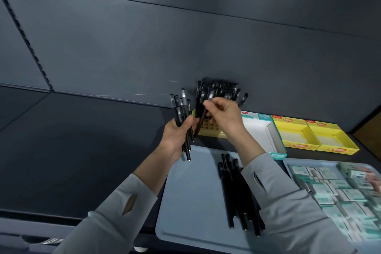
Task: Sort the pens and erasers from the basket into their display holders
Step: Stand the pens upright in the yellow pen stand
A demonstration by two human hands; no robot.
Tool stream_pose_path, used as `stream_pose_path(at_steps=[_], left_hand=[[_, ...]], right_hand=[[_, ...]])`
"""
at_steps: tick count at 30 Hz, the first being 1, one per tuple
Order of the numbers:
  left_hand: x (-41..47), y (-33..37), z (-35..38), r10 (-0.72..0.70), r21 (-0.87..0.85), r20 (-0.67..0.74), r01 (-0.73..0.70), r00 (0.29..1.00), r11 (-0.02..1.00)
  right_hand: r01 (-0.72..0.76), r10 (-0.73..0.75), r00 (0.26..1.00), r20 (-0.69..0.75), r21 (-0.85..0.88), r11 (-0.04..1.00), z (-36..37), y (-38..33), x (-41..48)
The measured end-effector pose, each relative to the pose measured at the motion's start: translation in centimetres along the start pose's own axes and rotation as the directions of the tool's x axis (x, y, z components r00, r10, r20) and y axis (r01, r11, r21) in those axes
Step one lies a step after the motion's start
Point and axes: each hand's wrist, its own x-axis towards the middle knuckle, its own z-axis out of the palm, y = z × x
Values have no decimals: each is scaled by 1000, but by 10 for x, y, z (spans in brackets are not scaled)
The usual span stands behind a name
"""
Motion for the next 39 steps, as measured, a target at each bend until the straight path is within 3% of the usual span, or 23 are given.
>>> stream_pose_path(at_steps=[3, 5, 9, 14, 19, 25, 35, 39], left_hand=[[1, 1, -4, -26, -87, -47, 22, 999, 996], [-1, 1, -5, -22, -67, -50, 18, 999, 998], [-1, 0, -1, 11, -8, -65, -11, 998, 1000], [0, 3, 2, -76, -134, -64, 67, 995, 989], [-2, 2, -3, -61, -144, -24, 57, 998, 988], [-3, 0, -6, -30, -175, -27, 24, 999, 984], [-5, -2, -8, -23, -214, -34, 15, 999, 977], [-7, -2, -6, -18, -201, -26, 13, 999, 979]], right_hand=[[31, -57, 974, -220, -119, 992, -13, 6, 2], [63, -122, 953, -279, -212, 975, -16, 13, 2], [147, -225, 940, -255, -290, 945, -12, 18, 0], [187, -304, 928, -215, -438, 880, -9, 20, 10], [196, -328, 924, -194, -496, 846, -6, 18, 12], [204, -294, 947, -128, -465, 862, -6, 23, 9], [228, -365, 900, -236, -458, 859, -14, 15, 11], [214, -299, 940, -162, -402, 890, -10, 17, 11]])
